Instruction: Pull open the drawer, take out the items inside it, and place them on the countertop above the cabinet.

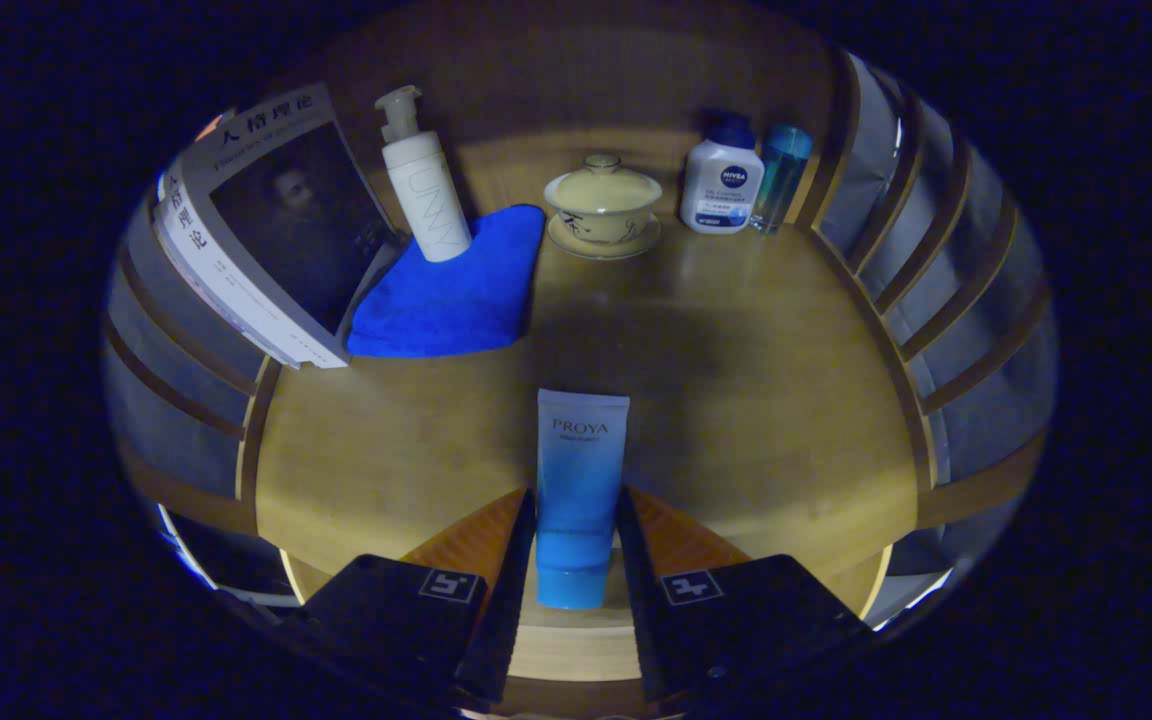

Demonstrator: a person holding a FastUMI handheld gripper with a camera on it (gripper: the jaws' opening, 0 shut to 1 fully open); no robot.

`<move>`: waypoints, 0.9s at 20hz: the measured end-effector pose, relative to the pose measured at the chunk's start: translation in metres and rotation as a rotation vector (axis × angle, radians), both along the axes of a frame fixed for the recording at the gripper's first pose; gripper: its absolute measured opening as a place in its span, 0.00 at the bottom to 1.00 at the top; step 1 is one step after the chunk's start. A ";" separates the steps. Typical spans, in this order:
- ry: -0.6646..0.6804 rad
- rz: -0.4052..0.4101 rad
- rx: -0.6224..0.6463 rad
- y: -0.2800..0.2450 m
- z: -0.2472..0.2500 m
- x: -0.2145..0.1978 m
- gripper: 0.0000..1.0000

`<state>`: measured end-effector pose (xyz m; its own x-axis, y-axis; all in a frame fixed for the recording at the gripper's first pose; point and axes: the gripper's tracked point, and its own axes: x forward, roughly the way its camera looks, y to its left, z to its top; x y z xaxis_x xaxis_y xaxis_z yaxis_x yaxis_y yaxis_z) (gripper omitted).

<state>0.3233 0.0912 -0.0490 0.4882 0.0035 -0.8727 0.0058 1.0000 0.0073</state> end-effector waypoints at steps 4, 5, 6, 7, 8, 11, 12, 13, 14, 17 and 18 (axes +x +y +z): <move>-0.049 0.024 0.013 0.007 0.016 -0.008 0.52; -0.067 0.027 0.015 0.008 0.021 -0.011 0.52; -0.087 0.035 0.011 0.009 0.025 -0.016 0.52; -0.106 0.042 0.006 0.010 0.029 -0.021 0.52; -0.123 0.047 0.003 0.010 0.032 -0.026 0.52; -0.160 0.043 0.036 0.015 0.034 -0.051 0.52; -0.174 0.046 0.055 0.018 0.035 -0.059 0.52; -0.184 0.051 0.071 0.021 0.037 -0.070 0.52; -0.200 0.061 0.072 0.021 0.037 -0.079 0.52; -0.267 0.083 0.051 0.016 0.046 -0.111 0.52; -0.307 0.082 0.048 0.014 0.051 -0.121 0.52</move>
